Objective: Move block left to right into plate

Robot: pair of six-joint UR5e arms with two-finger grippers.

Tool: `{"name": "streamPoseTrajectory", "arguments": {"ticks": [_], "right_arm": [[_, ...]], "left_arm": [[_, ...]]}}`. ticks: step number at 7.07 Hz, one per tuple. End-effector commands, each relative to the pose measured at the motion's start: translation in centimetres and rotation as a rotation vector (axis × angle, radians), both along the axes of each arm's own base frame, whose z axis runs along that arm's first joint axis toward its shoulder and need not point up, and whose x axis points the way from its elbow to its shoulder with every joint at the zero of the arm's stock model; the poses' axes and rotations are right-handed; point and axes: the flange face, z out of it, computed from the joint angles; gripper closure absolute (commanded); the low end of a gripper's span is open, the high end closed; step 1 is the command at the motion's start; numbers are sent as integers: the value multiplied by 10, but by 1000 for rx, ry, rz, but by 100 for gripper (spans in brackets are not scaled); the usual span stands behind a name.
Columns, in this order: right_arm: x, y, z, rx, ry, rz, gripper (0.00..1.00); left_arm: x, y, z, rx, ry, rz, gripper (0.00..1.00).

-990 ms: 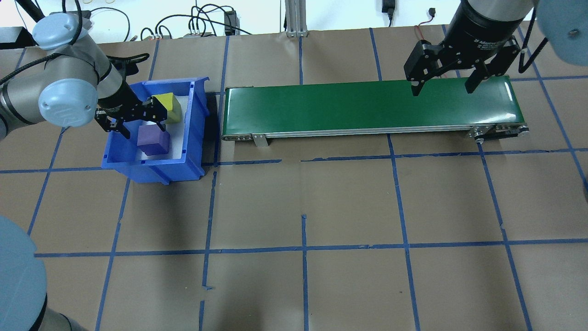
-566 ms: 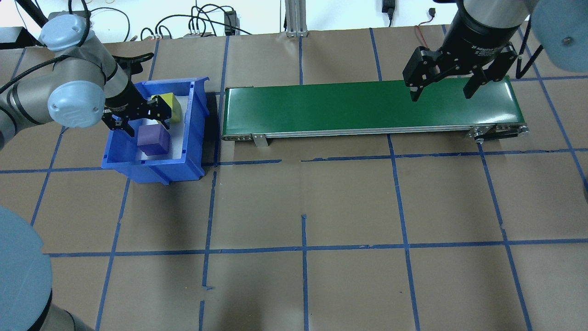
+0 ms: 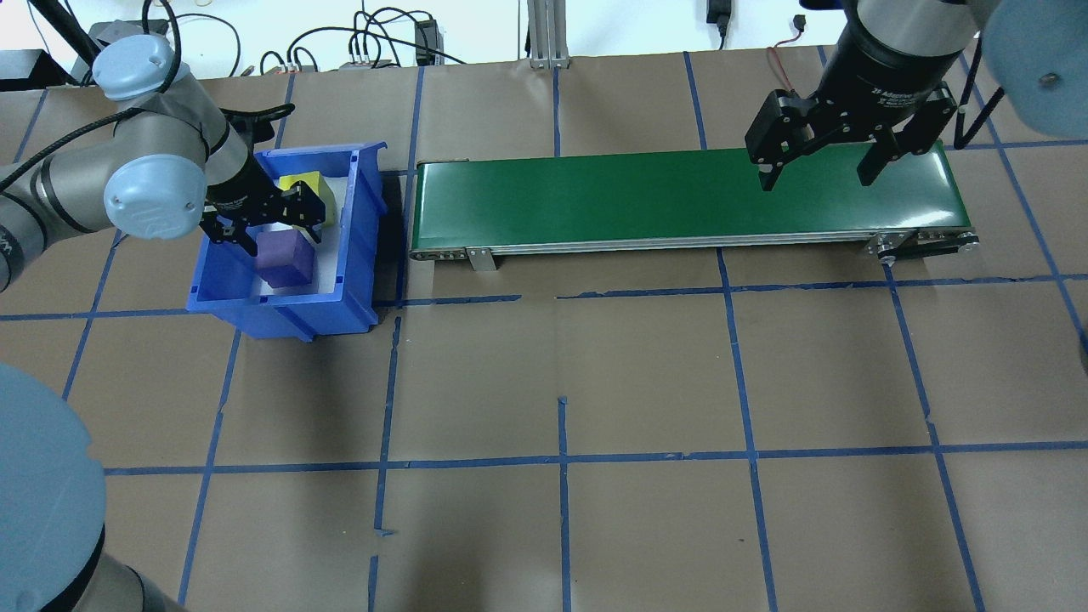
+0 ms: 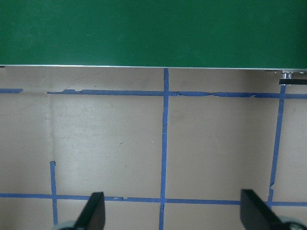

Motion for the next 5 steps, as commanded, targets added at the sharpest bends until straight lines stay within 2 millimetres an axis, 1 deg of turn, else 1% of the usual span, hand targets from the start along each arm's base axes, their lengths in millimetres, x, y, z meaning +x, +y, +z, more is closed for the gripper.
{"name": "streamPoseTrajectory", "arguments": {"ticks": [1, 3, 5], "right_arm": [[-2, 0, 1, -1, 3, -4, 0], [-2, 0, 1, -1, 3, -2, 0], [-4, 0, 0, 1, 6, -7, 0]], "left_arm": [[1, -3, 2, -9, -2, -7, 2], [1, -5, 8, -20, -6, -10, 2], [2, -4, 8, -17, -14, -10, 2]]}}
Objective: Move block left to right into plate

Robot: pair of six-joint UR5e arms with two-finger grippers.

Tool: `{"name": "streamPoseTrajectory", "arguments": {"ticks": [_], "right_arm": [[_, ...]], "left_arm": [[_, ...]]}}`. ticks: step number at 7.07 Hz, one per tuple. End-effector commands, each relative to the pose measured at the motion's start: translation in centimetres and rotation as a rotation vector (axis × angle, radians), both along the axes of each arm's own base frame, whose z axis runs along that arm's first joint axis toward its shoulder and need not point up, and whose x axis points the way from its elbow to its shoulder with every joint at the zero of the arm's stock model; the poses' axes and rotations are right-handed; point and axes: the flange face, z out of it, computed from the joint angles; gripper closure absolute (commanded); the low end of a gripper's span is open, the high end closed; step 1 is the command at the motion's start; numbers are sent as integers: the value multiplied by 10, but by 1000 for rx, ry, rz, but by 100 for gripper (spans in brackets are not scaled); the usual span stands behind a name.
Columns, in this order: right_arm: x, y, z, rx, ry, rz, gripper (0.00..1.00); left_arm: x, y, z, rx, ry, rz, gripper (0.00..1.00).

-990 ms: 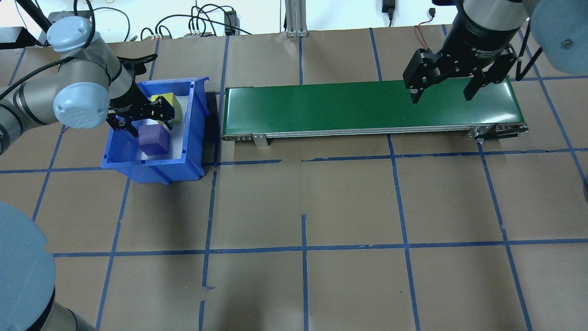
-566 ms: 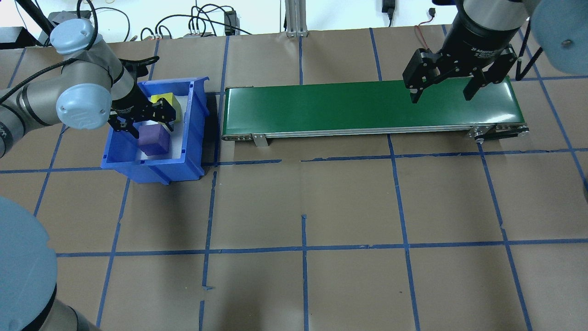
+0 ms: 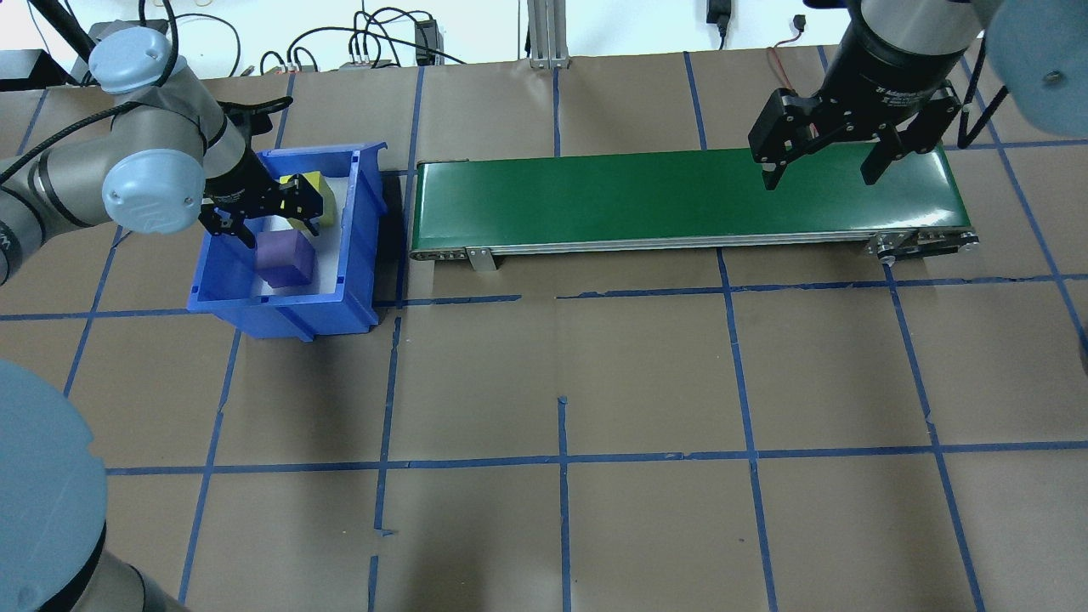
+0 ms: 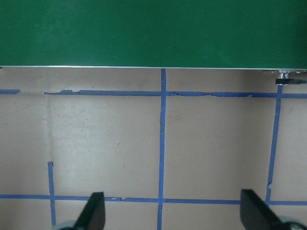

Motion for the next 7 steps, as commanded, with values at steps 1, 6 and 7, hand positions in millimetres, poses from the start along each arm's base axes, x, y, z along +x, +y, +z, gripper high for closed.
{"name": "streamPoseTrajectory", "arguments": {"ticks": [1, 6, 7], "right_arm": [[-3, -1, 0, 1, 3, -4, 0], [-3, -1, -3, 7, 3, -4, 0], [-3, 0, -2, 5, 3, -4, 0]], "left_arm": [[0, 3, -3, 9, -9, -1, 2], [0, 4, -9, 20, -8, -1, 43], [1, 1, -6, 12, -8, 1, 59]]}}
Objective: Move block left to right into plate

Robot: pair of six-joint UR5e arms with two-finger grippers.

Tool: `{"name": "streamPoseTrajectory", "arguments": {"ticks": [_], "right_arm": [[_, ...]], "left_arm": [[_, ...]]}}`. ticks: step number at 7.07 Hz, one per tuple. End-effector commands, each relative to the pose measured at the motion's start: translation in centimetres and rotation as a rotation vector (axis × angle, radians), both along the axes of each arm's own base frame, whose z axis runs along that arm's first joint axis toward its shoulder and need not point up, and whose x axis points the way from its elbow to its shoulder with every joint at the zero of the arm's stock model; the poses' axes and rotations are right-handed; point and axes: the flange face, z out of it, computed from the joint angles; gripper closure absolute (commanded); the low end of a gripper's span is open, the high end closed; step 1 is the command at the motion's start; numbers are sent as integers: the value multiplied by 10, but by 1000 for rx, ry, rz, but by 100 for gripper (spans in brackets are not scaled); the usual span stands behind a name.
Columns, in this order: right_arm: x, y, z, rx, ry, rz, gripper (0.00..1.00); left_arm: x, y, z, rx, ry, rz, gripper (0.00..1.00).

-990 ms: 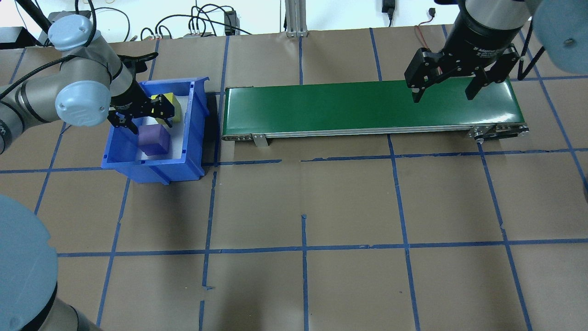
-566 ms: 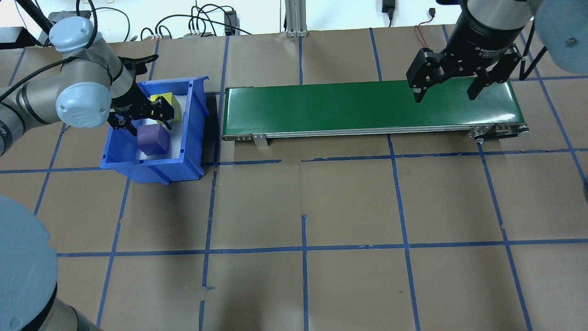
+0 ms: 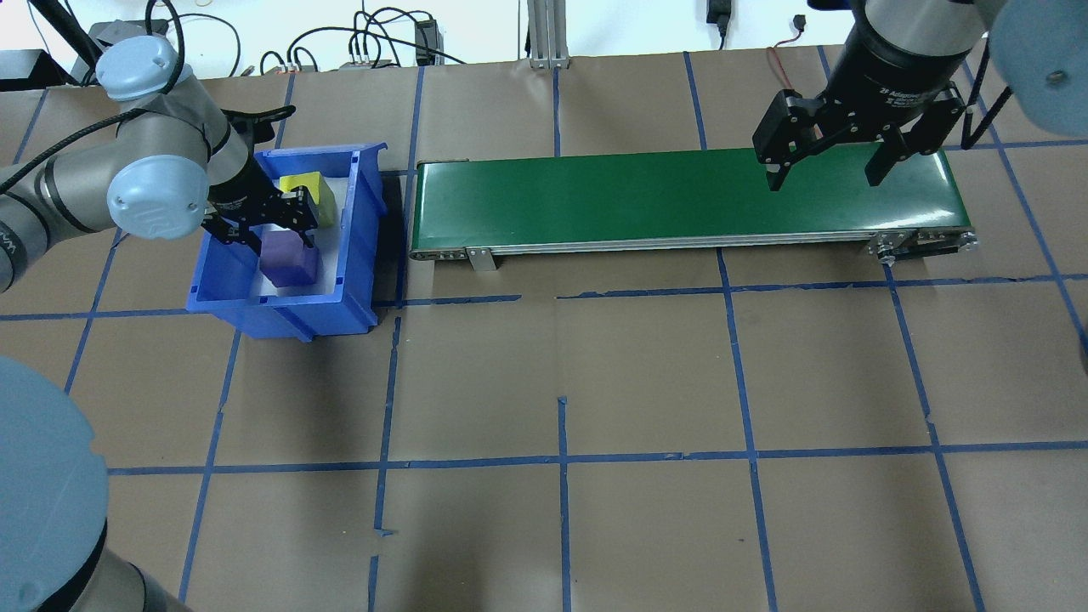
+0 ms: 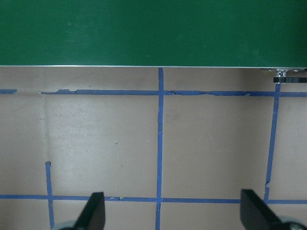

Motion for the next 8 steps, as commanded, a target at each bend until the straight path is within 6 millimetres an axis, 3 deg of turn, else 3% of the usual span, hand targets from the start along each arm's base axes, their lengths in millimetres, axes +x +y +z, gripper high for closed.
{"name": "streamPoseTrajectory", "arguments": {"ticks": [1, 2, 5, 6, 7, 8], "right_arm": [[0, 0, -1, 4, 0, 0, 0], [0, 0, -1, 4, 1, 0, 0], [0, 0, -1, 4, 0, 0, 0], [0, 0, -1, 2, 0, 0, 0], [0, 0, -1, 5, -2, 1, 0], [0, 0, -1, 5, 0, 14, 0]], "left_arm": [[1, -3, 7, -14, -2, 5, 71], [-4, -3, 15, -30, -6, 5, 71], [-49, 32, 129, -142, -82, -57, 70], [-61, 34, 161, -192, -76, -75, 69], [-77, 30, 178, -234, -43, -98, 68], [-93, 27, 179, -250, 16, -72, 68]]}}
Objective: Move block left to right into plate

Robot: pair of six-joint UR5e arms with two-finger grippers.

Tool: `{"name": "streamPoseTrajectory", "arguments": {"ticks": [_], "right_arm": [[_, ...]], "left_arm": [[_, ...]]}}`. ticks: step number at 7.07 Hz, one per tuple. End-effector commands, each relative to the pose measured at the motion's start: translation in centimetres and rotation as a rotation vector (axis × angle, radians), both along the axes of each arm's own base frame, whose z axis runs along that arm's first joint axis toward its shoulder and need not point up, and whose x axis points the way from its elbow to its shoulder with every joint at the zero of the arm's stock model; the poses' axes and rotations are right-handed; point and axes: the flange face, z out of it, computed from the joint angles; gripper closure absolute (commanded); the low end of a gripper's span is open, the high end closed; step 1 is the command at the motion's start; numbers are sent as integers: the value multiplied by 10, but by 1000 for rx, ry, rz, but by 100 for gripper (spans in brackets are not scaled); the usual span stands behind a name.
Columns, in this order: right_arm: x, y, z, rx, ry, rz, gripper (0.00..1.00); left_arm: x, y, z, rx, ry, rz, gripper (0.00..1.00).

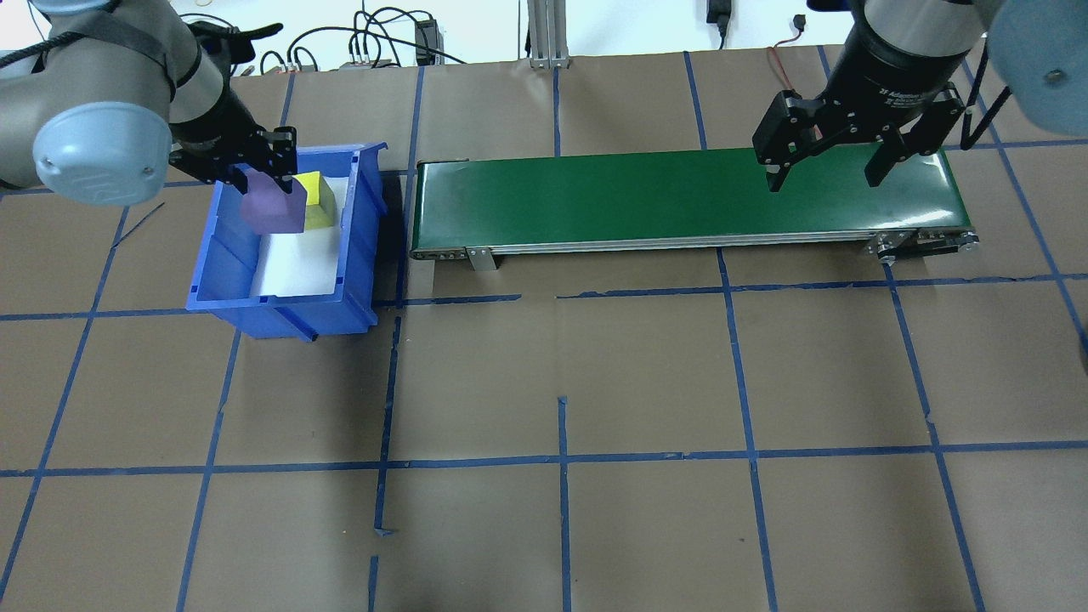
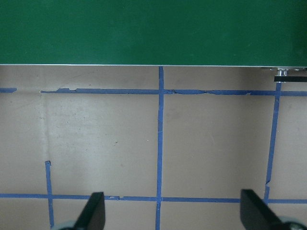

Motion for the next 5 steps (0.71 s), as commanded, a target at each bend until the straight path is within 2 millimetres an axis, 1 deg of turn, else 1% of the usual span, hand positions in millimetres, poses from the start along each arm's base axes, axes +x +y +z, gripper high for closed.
{"name": "streamPoseTrajectory", "arguments": {"ticks": [1, 2, 3, 4, 5], "right_arm": [[-1, 0, 0, 0, 0, 11, 0], [0, 0, 0, -1, 1, 13, 0], [0, 0, 0, -1, 1, 13, 0], [1, 0, 0, -1, 1, 13, 0], [-1, 0, -1, 2, 2, 11, 0]], "left_arm": [[-33, -4, 5, -22, 109, 20, 68], [-48, -6, -5, -5, 151, 29, 68], [-74, -13, -29, 23, 165, 48, 69], [-108, -20, -50, 3, 177, 54, 69], [-126, -26, -68, 2, 185, 68, 69]]}}
